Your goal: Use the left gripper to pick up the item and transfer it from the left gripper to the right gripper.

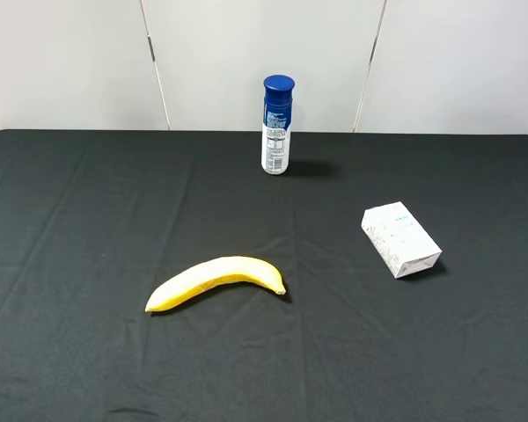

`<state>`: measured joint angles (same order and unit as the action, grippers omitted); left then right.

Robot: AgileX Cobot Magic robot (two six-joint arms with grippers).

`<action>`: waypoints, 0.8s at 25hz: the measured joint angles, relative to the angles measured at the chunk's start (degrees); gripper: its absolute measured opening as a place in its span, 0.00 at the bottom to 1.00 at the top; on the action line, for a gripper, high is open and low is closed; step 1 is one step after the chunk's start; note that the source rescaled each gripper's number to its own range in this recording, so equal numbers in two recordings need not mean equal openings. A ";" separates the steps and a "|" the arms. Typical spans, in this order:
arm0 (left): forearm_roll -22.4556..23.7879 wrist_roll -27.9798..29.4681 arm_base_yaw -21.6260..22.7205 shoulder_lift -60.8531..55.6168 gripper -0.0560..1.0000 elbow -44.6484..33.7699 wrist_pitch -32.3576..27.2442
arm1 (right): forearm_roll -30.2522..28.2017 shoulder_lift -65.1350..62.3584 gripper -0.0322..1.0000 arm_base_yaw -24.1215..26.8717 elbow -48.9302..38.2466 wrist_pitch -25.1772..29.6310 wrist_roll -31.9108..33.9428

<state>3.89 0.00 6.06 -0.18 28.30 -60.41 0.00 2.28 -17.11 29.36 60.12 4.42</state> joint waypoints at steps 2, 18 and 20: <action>0.00 0.00 0.00 0.00 0.98 0.00 0.00 | 0.00 -1.52 1.00 0.00 -0.64 -0.23 -0.58; 0.00 0.00 0.00 0.00 0.98 0.00 0.00 | 1.21 -2.45 1.00 0.16 -1.10 -1.25 -1.95; 0.00 0.00 0.00 0.00 0.98 0.00 0.00 | 1.27 -2.45 1.00 1.68 -1.10 -1.31 -1.95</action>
<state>3.89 0.00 6.06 -0.18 28.30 -60.41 1.27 -0.17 -15.44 28.25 58.81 2.47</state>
